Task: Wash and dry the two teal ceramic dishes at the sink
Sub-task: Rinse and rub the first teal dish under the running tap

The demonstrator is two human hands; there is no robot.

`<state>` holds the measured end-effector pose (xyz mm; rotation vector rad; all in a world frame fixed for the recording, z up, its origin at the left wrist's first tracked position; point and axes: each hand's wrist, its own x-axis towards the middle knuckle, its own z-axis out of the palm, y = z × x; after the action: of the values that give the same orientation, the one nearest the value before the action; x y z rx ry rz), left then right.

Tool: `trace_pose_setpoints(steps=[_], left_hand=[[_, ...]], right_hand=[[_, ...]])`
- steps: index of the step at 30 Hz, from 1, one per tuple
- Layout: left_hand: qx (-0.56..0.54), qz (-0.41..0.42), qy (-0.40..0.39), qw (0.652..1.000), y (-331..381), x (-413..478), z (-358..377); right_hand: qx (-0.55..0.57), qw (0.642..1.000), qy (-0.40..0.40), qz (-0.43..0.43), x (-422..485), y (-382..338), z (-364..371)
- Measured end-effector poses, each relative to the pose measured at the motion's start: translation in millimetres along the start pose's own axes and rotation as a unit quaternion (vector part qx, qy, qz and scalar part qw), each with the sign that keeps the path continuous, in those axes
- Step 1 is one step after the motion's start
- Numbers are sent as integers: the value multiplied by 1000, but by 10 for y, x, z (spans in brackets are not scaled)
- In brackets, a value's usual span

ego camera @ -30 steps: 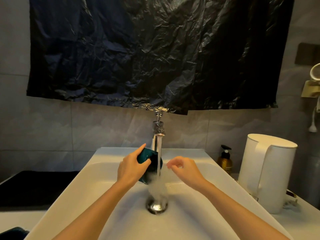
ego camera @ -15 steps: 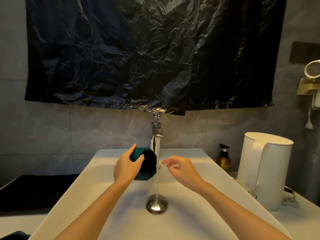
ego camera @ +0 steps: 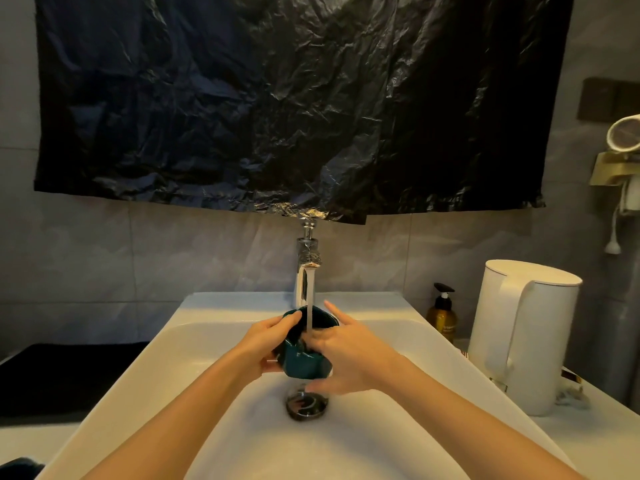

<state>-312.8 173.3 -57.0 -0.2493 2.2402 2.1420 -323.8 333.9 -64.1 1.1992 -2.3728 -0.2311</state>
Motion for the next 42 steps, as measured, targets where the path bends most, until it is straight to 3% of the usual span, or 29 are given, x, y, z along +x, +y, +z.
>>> trace_pose_setpoints(steps=[4,10,14,18,19,21,23,25,27,28,29,31,33,35,38,40,42], left_hand=[[-9,5,8,1000,2,8,-23],[18,33,23,999,0,11,-34],[16,53,51,997,-7,41,-66],[23,88,50,995,-3,59,-64],[24,101,54,993,6,60,-60],[32,132,66,989,27,65,-56],[31,156,76,984,35,63,-51],[37,177,80,980,26,76,-51],[44,183,86,978,12,84,-66],[46,183,90,978,7,88,-83],[50,182,93,978,2,100,-99],[60,174,100,978,-6,122,-117],[59,168,99,979,-23,144,-97],[60,166,97,980,-31,146,-63],[60,167,93,980,-35,154,-78],[56,161,96,981,-22,164,-117],[55,151,96,982,-19,185,-132]], right_hand=[[88,996,15,4,25,-115,-19],[-44,998,-27,26,33,-123,-33],[144,982,-64,101,-1,-289,-6],[239,959,-47,144,17,-341,39],[199,973,-17,115,6,-291,38],[1,997,66,32,-4,-87,72],[-90,995,38,17,5,-25,52],[8,998,18,64,62,-181,92],[177,976,9,125,119,-344,69],[207,970,17,128,126,-356,66],[177,978,14,110,105,-321,67],[12,999,13,45,59,-155,45],[-78,996,41,8,39,-32,52],[-15,999,36,37,72,-157,67],[233,964,26,125,155,-390,65],[175,980,14,92,131,-317,63],[4,1000,22,14,91,-125,91]])
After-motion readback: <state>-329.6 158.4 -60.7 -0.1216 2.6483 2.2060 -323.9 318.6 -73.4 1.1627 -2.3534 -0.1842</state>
